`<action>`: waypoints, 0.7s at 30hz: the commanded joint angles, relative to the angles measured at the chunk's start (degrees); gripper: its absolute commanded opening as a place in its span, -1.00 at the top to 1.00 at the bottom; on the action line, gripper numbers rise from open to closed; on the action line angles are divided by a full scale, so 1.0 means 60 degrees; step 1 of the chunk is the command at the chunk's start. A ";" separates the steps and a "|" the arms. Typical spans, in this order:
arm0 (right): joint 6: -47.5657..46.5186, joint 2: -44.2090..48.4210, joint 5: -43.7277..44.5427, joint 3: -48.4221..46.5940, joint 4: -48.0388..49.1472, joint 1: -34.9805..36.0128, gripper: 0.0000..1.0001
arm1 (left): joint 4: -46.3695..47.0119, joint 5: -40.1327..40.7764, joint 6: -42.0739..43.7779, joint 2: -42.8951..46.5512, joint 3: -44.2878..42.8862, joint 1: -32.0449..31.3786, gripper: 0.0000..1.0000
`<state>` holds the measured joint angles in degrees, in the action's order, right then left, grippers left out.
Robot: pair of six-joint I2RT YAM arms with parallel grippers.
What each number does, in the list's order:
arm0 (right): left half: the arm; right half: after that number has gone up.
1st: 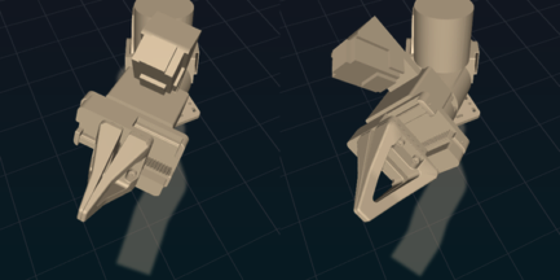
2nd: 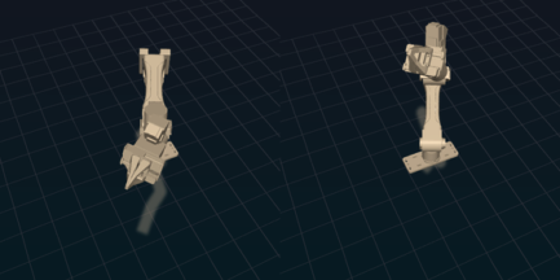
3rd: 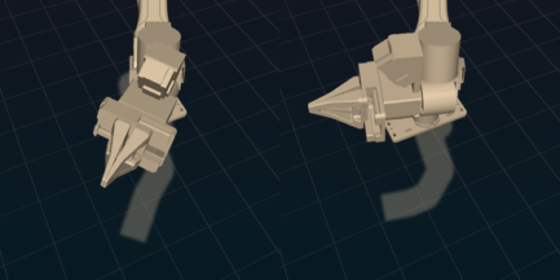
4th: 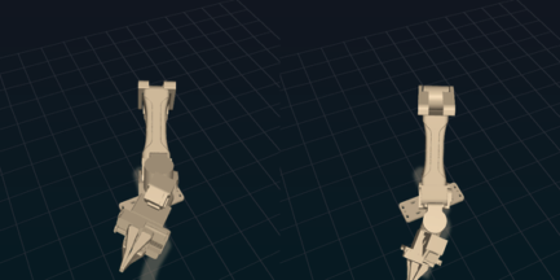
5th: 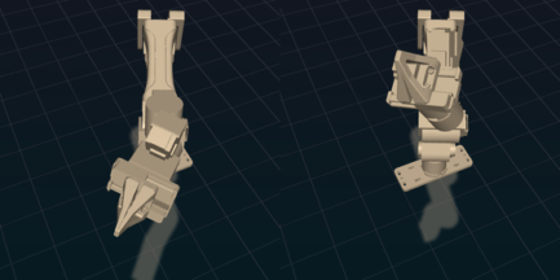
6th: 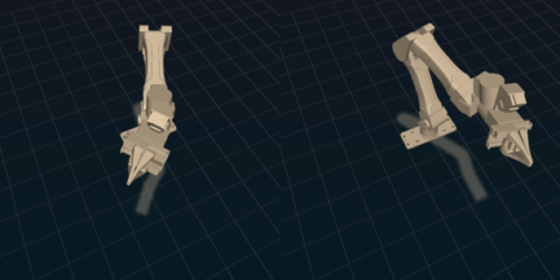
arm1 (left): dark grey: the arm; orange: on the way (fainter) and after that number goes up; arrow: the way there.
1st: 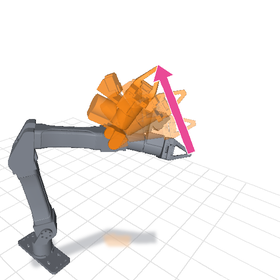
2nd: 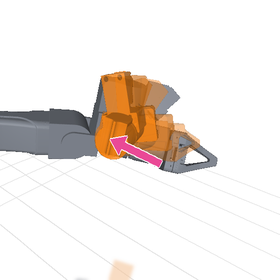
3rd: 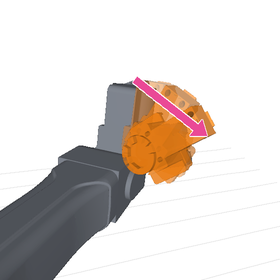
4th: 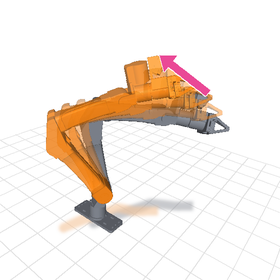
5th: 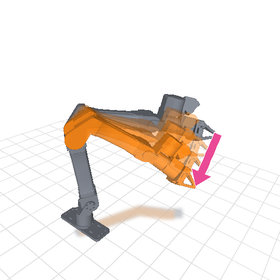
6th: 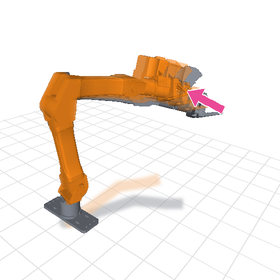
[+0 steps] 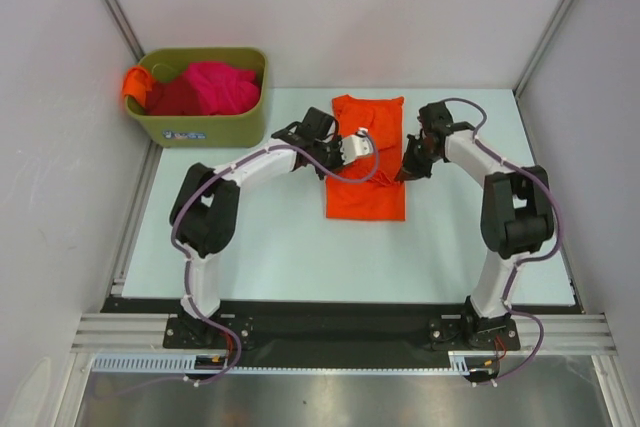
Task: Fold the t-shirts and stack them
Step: Fold the tshirt
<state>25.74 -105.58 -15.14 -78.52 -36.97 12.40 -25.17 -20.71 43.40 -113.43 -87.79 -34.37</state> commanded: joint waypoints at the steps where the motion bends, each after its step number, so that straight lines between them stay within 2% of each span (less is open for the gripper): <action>1: -0.0334 -0.0712 -0.0114 -0.0960 0.0156 -0.0075 1.00 | -0.0010 0.0155 -0.0655 -0.0371 -0.0909 0.0176 0.99; 10: -0.0159 -0.1900 0.0032 -0.1825 0.0273 -0.0397 1.00 | 0.0561 0.0565 -0.1212 -0.1427 -0.1569 0.0250 0.97; 13: 0.0163 -0.1857 0.0179 -0.1679 0.0609 -0.0660 0.49 | 0.0620 0.0727 -0.1563 -0.1836 -0.1935 0.0294 0.86; 14: 0.0193 -0.1871 0.0164 -0.1693 0.0799 -0.0748 0.13 | 0.0664 0.0828 -0.1680 -0.1925 -0.2154 0.0308 0.52; 15: 0.0193 -0.1900 0.0266 -0.1795 0.0800 -0.0778 0.00 | 0.0664 0.0960 -0.1928 -0.2027 -0.2301 0.0337 0.26; 17: 0.0077 -0.2017 0.0732 -0.2482 0.0538 -0.0880 -0.08 | 0.0577 0.1676 -0.2193 -0.2335 -0.2869 0.0338 -0.22; 19: -0.0128 -0.1930 0.1056 -0.3052 0.0099 -0.0954 -0.09 | 0.0519 0.2233 -0.2748 -0.2438 -0.3325 0.0425 -0.27; 21: -0.0261 -0.1346 0.1627 -0.2954 0.0009 -0.0954 -0.09 | 0.0489 0.2543 -0.3565 -0.2322 -0.3853 0.0716 -0.40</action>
<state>25.80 -117.93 -10.79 -93.10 -35.97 6.85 -23.66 -10.15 29.82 -128.92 -105.10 -32.38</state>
